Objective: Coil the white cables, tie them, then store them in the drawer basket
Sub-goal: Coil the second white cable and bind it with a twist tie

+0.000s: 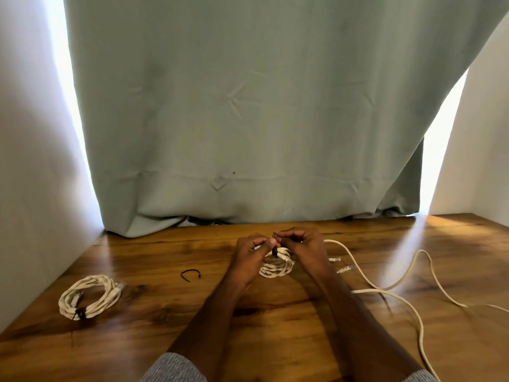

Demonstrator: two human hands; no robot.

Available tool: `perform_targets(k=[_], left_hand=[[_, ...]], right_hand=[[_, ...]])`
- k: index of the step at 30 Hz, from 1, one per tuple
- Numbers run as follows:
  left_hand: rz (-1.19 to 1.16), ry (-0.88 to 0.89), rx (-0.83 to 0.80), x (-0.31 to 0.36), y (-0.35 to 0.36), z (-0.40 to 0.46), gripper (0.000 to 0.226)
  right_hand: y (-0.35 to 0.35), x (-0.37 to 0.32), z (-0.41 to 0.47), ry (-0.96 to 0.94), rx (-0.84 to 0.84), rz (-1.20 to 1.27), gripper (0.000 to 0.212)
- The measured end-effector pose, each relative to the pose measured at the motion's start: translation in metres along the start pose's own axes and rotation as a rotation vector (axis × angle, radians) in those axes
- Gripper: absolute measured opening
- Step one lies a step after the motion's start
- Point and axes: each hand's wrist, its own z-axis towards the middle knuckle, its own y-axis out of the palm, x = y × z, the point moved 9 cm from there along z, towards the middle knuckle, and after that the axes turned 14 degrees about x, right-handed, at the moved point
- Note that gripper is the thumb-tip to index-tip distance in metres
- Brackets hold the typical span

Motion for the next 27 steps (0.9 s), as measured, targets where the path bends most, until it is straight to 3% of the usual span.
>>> perform_targets(k=[27], left_hand=[[-0.034, -0.097, -0.002, -0.004, 0.0, 0.0, 0.016]], right_hand=[[0.005, -0.005, -0.004, -0.003, -0.043, 0.031, 0.024]])
